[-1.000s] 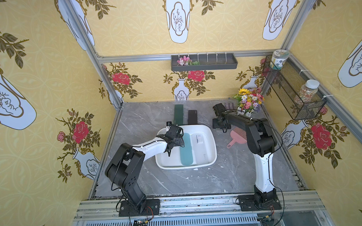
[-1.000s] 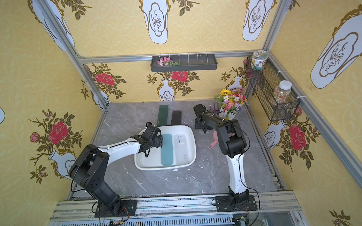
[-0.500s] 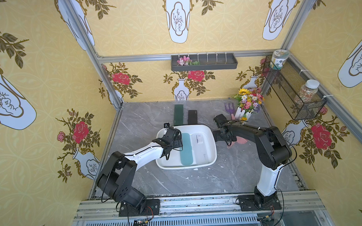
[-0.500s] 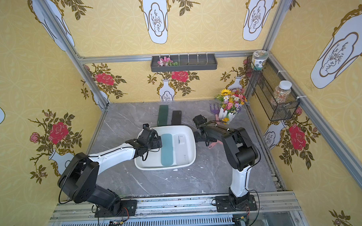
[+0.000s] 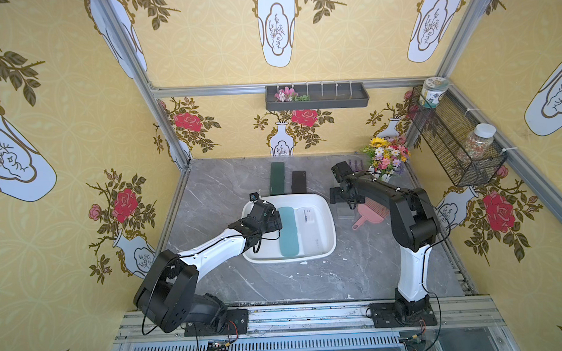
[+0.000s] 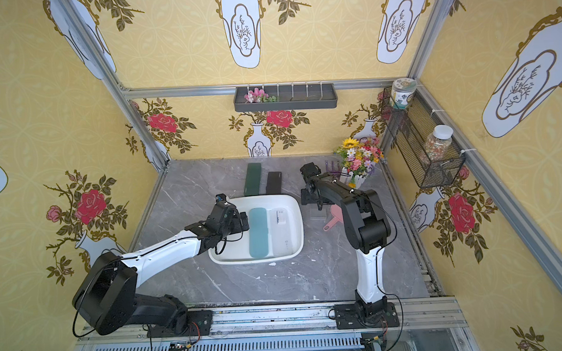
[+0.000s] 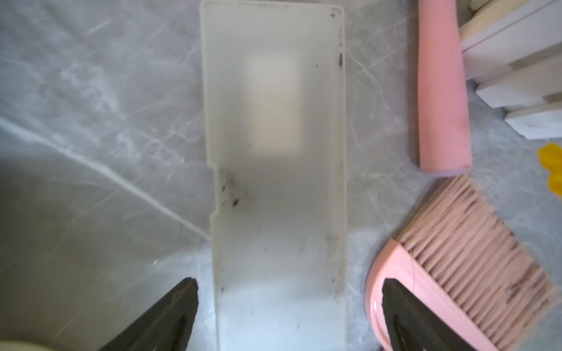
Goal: Put the pencil case into the storage box
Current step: Pick up the pencil case from the center of the board.
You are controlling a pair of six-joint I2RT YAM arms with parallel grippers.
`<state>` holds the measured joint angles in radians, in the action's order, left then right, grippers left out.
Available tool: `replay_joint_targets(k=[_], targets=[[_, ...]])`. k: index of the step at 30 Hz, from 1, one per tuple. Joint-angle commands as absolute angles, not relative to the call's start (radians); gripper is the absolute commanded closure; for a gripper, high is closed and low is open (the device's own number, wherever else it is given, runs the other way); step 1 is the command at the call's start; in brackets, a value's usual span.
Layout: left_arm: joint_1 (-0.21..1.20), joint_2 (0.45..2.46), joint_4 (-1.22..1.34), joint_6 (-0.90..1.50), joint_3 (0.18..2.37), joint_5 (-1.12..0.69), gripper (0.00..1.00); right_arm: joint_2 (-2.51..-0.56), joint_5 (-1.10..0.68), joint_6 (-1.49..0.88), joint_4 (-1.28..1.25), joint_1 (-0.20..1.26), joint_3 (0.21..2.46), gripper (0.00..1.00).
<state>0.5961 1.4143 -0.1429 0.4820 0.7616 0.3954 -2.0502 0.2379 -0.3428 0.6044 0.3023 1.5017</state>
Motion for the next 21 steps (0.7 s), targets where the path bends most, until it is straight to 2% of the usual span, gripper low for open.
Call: replay_joint_targets(k=[1, 15, 21], targets=[[0.597, 1.425, -0.13, 0.482, 0.758, 0.392, 0.0, -2.079, 0.215, -0.333, 0.625, 0.291, 1.544, 0.03], [0.597, 1.439, -0.123, 0.474, 0.748, 0.408, 0.0, -2.187, 0.138, -0.316, 0.629, 0.247, 1.631, 0.01], [0.597, 1.439, -0.117, 0.476, 0.739, 0.408, 0.0, -2.186, 0.135, -0.318, 0.617, 0.245, 1.61, 0.16]])
